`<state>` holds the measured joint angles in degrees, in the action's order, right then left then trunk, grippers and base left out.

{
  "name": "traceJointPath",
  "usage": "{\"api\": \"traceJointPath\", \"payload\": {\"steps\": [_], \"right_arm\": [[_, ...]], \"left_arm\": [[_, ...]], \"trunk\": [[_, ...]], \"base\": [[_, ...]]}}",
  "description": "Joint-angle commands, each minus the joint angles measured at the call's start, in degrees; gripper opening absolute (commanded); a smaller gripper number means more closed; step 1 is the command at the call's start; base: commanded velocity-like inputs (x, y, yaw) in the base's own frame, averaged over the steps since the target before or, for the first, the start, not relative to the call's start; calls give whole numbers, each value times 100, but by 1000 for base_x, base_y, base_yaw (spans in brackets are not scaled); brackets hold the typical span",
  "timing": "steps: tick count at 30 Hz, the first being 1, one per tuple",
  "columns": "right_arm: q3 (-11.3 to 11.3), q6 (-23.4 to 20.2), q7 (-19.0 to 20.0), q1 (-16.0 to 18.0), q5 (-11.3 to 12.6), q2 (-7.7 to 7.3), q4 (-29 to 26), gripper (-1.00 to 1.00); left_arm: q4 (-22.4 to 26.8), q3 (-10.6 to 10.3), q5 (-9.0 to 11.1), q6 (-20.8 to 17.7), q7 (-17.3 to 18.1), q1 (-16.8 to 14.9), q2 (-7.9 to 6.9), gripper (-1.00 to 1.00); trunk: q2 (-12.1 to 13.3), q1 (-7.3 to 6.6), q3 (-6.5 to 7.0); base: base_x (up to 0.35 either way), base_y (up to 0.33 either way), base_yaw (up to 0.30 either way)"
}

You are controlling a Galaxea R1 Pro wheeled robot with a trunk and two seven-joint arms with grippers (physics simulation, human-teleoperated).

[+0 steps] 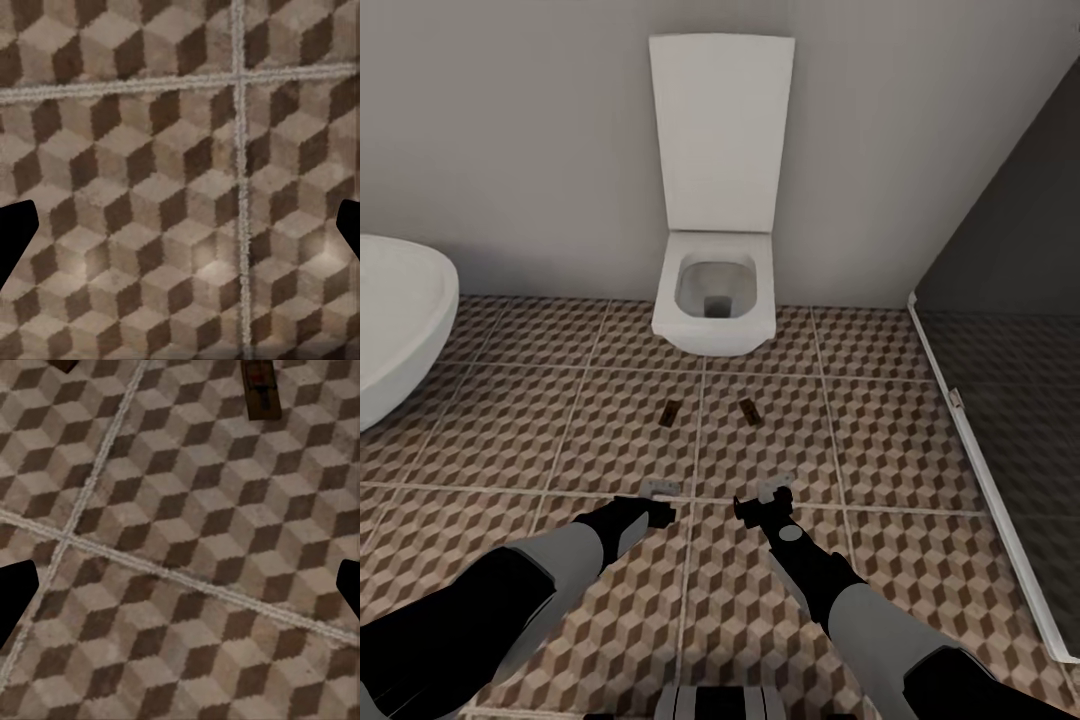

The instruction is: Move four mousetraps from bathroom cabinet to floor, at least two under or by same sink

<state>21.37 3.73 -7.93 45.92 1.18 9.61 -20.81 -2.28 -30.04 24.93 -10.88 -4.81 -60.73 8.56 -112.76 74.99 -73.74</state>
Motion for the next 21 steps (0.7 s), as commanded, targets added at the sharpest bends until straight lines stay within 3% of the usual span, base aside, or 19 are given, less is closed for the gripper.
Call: {"api": "traceJointPath", "payload": {"steps": [1, 21], "right_arm": [[43, 14, -42, 5, 14, -3, 7, 100], [43, 14, -42, 5, 14, -3, 7, 100]], "left_arm": [[-9, -49, 56, -11, -11, -3, 4, 100], [-9, -46, 56, -11, -3, -4, 5, 100]], "trunk": [[40, -23, 16], [842, -462, 375]], "base": [[0, 0, 0], [0, 0, 0]]}}
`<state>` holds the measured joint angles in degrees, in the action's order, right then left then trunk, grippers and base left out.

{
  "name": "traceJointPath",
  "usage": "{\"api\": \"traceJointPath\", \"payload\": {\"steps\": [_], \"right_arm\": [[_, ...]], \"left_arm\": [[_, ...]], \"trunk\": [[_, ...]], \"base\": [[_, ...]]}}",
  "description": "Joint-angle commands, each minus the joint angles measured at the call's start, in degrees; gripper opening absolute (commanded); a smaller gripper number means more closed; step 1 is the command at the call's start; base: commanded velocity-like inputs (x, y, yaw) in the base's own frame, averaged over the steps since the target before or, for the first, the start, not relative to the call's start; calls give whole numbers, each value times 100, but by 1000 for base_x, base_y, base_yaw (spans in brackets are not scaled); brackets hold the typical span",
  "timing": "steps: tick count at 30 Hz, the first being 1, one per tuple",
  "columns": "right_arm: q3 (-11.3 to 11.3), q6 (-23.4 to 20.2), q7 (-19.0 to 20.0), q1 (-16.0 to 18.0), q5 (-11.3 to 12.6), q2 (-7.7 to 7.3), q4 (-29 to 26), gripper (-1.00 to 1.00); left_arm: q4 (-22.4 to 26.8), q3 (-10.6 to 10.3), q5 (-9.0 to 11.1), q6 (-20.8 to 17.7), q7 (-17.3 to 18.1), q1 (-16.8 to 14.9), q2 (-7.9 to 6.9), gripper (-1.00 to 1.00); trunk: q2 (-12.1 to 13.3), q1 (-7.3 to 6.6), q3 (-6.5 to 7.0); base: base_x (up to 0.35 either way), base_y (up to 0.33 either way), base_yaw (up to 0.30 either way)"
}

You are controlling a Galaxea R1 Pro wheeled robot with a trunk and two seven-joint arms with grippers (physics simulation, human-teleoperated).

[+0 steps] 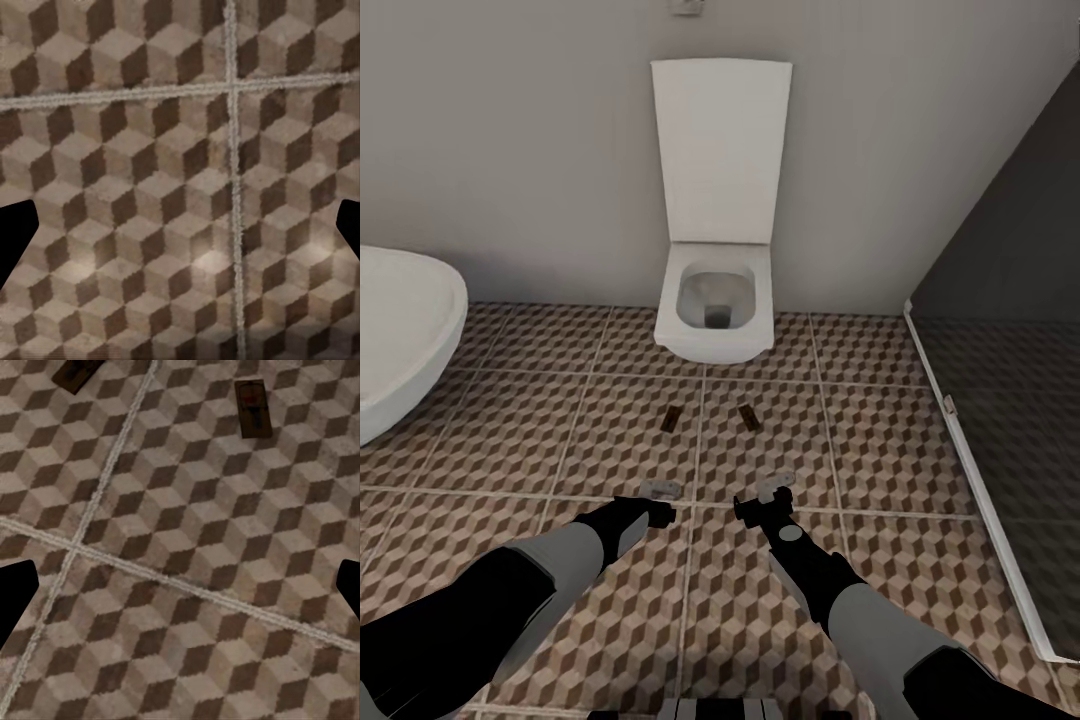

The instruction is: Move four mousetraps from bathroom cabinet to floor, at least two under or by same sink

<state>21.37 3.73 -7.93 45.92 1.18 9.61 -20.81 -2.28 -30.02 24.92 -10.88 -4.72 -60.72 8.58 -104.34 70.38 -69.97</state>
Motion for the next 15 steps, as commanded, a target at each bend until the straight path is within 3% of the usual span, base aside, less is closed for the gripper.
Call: {"api": "traceJointPath", "payload": {"steps": [1, 15], "right_arm": [[43, 14, -42, 5, 13, -3, 7, 100], [49, 14, -42, 5, 13, -3, 7, 100]], "left_arm": [[-9, -48, 56, -10, -11, -4, 4, 100], [-9, -49, 56, -10, -11, -3, 4, 100]], "trunk": [[40, -23, 16], [602, -330, 267]], "base": [[0, 0, 0], [0, 0, 0]]}}
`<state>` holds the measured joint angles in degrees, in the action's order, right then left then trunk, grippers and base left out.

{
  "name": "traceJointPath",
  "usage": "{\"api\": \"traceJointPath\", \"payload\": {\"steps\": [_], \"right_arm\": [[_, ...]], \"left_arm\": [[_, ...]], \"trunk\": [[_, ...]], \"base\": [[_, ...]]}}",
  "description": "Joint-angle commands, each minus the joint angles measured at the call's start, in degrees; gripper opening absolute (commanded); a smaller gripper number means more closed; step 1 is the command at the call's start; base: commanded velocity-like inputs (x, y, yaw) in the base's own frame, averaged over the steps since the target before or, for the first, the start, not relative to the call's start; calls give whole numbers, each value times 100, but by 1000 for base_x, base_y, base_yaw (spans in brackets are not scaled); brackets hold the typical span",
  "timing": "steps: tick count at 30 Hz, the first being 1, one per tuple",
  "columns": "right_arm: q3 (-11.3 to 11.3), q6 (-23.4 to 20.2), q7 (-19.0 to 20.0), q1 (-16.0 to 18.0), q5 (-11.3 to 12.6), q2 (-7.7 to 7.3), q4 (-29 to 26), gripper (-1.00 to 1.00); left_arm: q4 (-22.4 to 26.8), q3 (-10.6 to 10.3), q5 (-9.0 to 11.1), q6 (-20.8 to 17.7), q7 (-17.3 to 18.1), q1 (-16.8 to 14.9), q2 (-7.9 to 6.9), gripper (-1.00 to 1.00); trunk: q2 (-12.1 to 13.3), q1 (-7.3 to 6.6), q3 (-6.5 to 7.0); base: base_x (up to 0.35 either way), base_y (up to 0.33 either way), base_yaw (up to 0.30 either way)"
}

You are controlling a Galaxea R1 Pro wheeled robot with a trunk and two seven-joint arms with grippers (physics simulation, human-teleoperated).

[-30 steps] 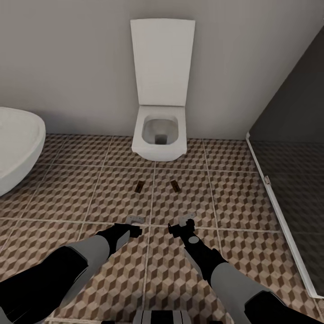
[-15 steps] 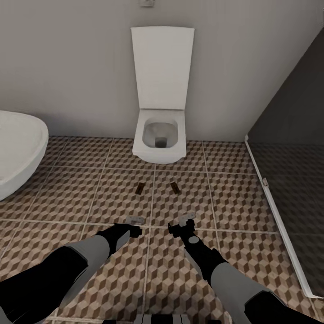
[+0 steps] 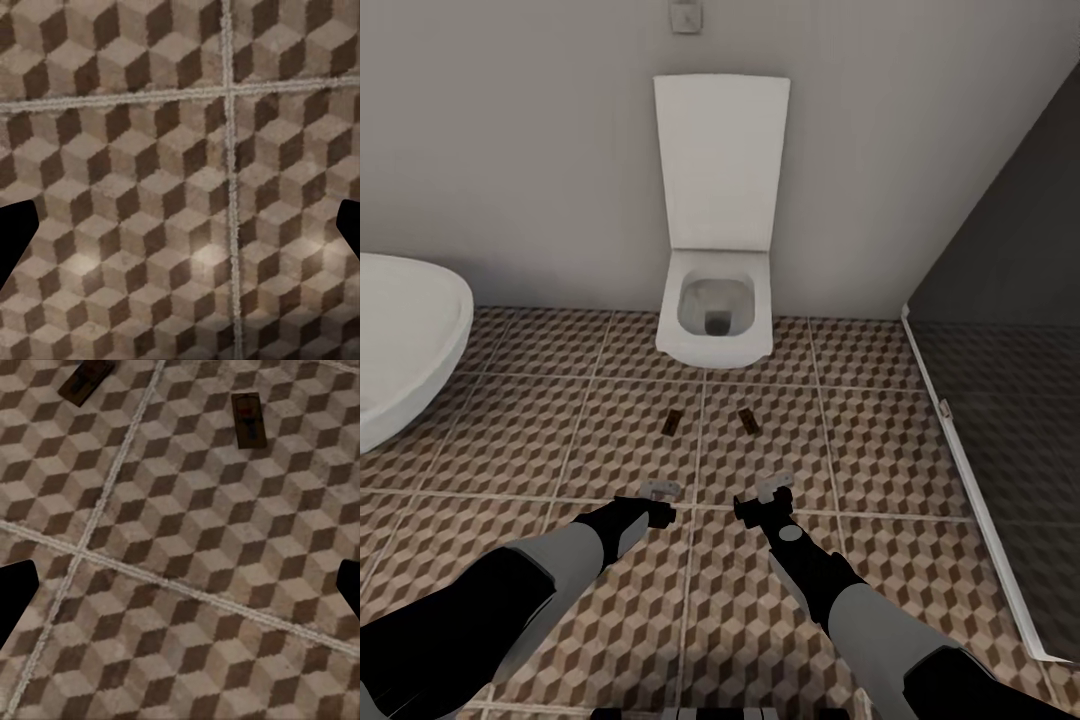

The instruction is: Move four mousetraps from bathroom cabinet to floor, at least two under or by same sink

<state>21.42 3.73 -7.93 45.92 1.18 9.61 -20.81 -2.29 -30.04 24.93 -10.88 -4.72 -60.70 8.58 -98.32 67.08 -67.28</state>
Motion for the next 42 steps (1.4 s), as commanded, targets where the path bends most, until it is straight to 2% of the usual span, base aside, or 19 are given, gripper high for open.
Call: {"api": "traceJointPath", "payload": {"steps": [1, 42], "right_arm": [[44, 14, -42, 5, 13, -3, 7, 100], [46, 14, -42, 5, 13, -3, 7, 100]], "left_arm": [[-9, -48, 56, -10, -11, -5, 4, 100], [-9, -46, 56, -10, -11, -4, 4, 100]], "trunk": [[40, -23, 16], [1684, -923, 752]], "base": [[0, 0, 0], [0, 0, 0]]}}
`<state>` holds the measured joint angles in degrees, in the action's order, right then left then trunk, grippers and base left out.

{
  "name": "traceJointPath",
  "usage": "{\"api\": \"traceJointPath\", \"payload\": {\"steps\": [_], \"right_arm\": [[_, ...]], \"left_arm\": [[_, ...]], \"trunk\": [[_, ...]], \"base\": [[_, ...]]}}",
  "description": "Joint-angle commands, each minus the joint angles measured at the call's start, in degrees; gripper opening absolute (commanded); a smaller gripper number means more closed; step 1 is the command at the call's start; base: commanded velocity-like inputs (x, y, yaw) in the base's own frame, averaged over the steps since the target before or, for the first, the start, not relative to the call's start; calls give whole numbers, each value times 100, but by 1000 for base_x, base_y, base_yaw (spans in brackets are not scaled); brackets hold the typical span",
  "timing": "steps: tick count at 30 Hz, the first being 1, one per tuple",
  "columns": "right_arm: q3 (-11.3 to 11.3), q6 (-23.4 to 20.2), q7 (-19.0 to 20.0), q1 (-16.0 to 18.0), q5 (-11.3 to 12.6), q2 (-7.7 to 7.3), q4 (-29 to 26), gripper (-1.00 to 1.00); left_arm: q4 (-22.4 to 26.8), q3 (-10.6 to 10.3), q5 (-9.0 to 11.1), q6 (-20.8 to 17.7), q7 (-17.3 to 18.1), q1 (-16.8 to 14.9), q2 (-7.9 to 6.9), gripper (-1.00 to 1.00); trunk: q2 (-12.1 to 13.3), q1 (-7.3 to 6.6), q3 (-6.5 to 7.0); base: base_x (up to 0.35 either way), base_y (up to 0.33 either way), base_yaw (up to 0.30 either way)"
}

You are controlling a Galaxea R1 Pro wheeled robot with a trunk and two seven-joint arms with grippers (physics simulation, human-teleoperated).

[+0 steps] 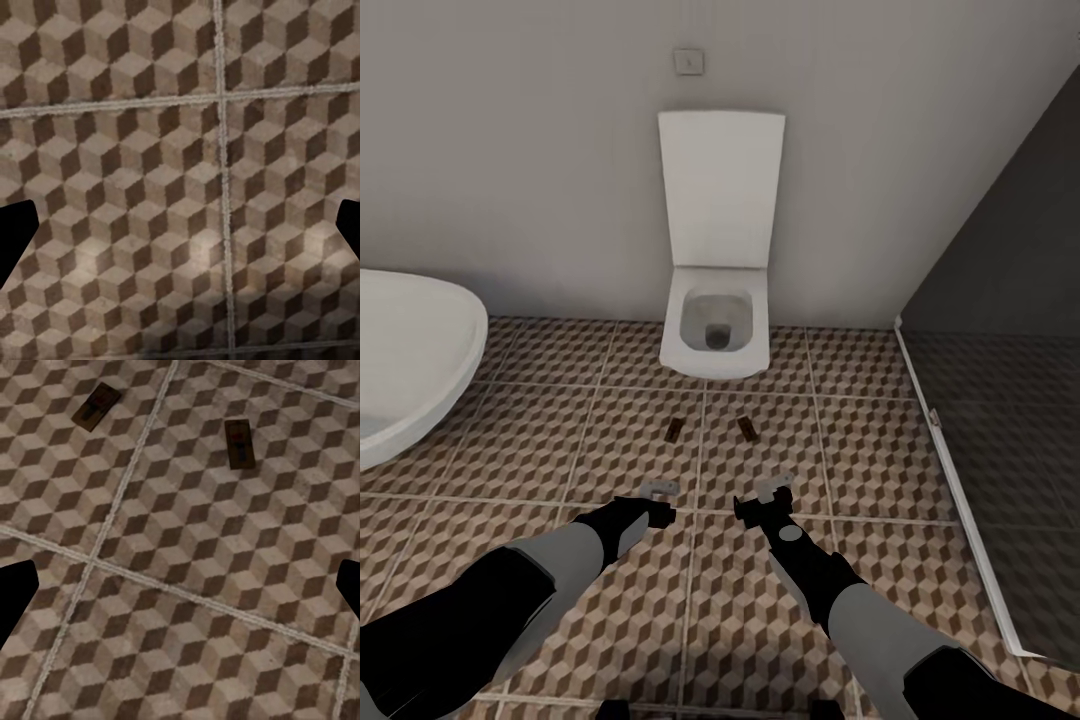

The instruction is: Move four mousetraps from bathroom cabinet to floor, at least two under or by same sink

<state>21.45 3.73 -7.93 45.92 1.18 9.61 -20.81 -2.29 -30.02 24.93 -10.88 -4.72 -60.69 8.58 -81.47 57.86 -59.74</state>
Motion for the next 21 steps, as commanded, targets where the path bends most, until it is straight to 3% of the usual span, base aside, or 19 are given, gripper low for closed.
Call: {"api": "traceJointPath", "payload": {"steps": [1, 21], "right_arm": [[43, 14, -42, 5, 13, -3, 7, 100], [43, 14, -42, 5, 13, -3, 8, 100]], "left_arm": [[-9, -48, 56, -10, -11, -7, 4, 100], [-9, -49, 56, -10, -11, -7, 4, 100]], "trunk": [[40, -23, 16], [842, -462, 375]], "base": [[0, 0, 0], [0, 0, 0]]}}
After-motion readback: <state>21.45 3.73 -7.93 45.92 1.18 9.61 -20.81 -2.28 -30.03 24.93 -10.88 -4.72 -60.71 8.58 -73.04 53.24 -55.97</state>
